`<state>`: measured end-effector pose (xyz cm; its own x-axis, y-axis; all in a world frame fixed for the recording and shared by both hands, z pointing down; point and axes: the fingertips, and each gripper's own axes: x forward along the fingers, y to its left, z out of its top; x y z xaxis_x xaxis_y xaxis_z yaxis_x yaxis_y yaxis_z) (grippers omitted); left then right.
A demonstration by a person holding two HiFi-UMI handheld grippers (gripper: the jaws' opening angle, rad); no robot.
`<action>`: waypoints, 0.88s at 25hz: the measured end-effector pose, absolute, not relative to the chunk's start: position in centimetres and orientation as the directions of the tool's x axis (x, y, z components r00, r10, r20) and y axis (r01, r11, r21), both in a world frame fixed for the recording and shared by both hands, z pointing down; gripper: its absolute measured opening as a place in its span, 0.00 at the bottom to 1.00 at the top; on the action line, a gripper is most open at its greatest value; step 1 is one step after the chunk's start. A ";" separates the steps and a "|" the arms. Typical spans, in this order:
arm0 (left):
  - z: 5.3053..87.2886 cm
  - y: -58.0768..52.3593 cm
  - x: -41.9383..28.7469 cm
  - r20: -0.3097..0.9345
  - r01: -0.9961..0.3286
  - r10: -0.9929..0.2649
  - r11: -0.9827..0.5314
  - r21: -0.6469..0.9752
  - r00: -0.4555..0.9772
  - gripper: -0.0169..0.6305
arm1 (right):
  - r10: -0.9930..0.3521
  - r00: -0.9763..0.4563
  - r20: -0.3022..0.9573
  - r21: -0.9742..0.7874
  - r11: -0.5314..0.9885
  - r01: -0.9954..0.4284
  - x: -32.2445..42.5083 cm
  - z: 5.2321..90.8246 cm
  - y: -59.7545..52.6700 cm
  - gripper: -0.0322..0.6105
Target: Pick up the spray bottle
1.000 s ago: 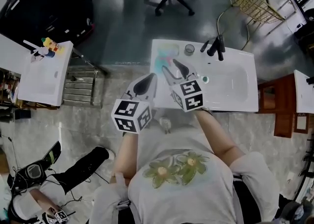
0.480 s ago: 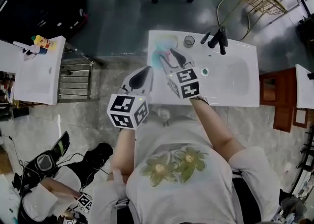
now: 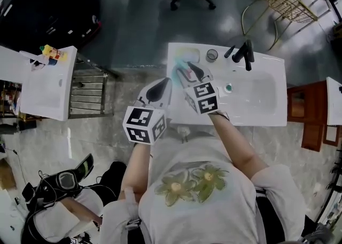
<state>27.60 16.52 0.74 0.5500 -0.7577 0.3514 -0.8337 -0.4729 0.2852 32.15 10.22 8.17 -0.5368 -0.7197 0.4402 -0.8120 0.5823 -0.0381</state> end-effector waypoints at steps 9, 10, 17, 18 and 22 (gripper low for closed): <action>0.9 15.1 27.0 0.377 -0.833 -0.743 -0.483 0.270 0.553 0.04 | -0.720 -0.540 0.435 -0.014 0.595 -0.804 32.0 8.9 9.7 0.27; 1.0 15.0 27.0 0.379 -0.833 -0.742 -0.485 0.268 0.553 0.04 | -0.721 -0.542 0.431 -0.011 0.597 -0.802 32.0 8.8 9.7 0.23; 1.4 14.9 27.3 0.389 -0.828 -0.731 -0.493 0.265 0.560 0.04 | -0.705 -0.568 0.424 -0.012 0.623 -0.782 31.7 8.9 9.7 0.16; 1.5 15.0 27.4 0.389 -0.828 -0.731 -0.493 0.266 0.561 0.04 | -0.699 -0.577 0.422 -0.021 0.629 -0.777 31.7 8.9 9.8 0.16; 1.6 15.0 27.6 0.394 -0.828 -0.728 -0.496 0.262 0.560 0.04 | -0.691 -0.584 0.426 -0.048 0.627 -0.777 31.6 8.9 9.8 0.16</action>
